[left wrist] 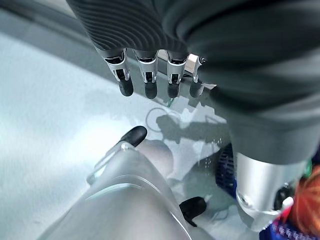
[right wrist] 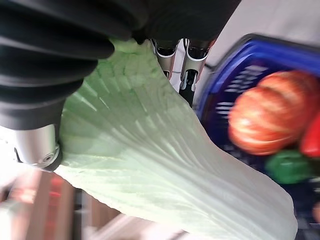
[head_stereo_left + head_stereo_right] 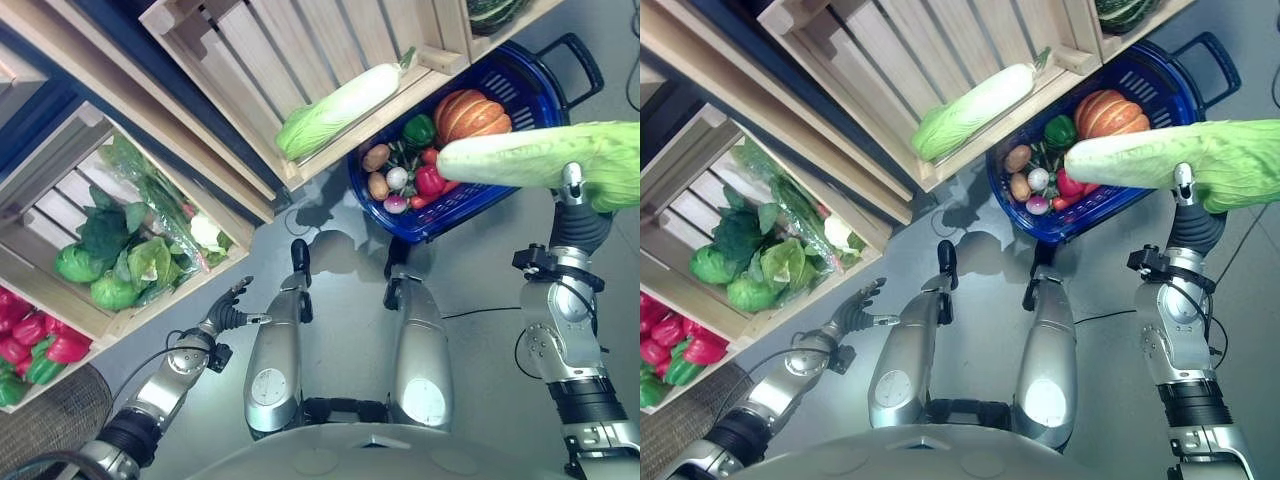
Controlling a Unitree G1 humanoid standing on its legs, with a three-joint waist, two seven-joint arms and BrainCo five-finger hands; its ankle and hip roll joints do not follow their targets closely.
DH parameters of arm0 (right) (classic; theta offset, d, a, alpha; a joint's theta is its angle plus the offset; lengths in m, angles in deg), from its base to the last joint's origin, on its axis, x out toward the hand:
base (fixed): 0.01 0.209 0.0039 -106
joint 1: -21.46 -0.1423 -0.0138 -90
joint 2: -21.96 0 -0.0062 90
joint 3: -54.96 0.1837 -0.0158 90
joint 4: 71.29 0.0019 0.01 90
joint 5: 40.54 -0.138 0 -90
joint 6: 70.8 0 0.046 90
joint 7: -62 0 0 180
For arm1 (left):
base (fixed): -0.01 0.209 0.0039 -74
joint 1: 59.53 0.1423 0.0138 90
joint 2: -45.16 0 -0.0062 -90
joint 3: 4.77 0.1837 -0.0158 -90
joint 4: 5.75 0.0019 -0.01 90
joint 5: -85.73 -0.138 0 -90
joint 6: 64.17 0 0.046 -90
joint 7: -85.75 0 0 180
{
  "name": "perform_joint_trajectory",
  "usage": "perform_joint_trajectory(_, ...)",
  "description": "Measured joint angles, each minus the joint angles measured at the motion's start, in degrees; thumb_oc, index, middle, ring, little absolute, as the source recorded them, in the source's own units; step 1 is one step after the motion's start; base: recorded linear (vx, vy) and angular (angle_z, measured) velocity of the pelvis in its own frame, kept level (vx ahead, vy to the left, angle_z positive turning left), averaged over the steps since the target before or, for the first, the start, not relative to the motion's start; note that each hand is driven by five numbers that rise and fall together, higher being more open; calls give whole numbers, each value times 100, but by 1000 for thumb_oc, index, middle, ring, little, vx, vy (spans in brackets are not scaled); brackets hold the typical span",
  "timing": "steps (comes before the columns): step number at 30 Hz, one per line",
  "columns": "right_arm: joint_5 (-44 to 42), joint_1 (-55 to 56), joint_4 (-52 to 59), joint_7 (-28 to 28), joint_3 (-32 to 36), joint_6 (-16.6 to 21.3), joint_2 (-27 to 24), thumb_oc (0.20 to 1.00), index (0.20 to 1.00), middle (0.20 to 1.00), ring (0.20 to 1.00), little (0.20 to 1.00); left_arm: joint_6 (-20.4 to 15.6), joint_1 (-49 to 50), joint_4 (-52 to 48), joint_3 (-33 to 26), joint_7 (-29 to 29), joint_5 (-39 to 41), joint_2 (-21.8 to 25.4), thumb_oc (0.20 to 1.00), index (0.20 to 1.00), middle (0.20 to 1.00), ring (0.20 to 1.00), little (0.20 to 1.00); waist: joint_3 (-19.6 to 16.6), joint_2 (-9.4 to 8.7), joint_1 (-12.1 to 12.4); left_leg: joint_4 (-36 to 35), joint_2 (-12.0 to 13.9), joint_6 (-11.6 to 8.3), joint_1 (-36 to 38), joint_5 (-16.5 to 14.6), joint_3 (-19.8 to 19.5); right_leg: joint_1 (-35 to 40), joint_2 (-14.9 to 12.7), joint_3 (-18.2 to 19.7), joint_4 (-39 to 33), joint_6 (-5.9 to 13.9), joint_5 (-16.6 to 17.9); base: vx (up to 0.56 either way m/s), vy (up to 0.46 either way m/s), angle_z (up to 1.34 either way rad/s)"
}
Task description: Pick up fruits and vegetables into the basket
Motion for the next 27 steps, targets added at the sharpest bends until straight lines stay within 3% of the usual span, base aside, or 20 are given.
perform_joint_trajectory(6,96,-995,-1040,-55,-276,-618,-4,200,200,200,200,200,-361,-31,9,-4,-109,78,0,1000,1000,1000,1000,1000,11,48,199,237,-86,-6,-485,27,-186,-454,-196,-140,485,-46,-225,-24,-25,22)
perform_joint_trajectory(14,-293,-2691,-3308,-322,-523,-1582,-276,200,200,200,200,200,-424,-184,20,187,-272,53,50,1000,1000,1000,1000,1000,36,200,820,672,-206,5,-1165,51,-297,-991,-525,-349,1116,-78,-505,-12,-19,26)
perform_joint_trajectory(19,-728,-3508,-4443,-340,-520,-1949,-479,200,200,200,200,200,-575,-299,38,388,-345,45,66,1000,1000,1000,1000,1000,34,205,1038,989,-287,58,-1568,27,-341,-1280,-720,-446,1437,-112,-613,8,5,23)
perform_joint_trajectory(27,-1163,-4213,-5901,-287,-415,-2181,-564,200,200,200,200,200,-638,-405,-6,561,-644,2,225,1000,1000,1000,1000,1000,30,210,1157,1387,-382,139,-2088,-33,-384,-1693,-885,-431,1765,-107,-700,1,-6,9)
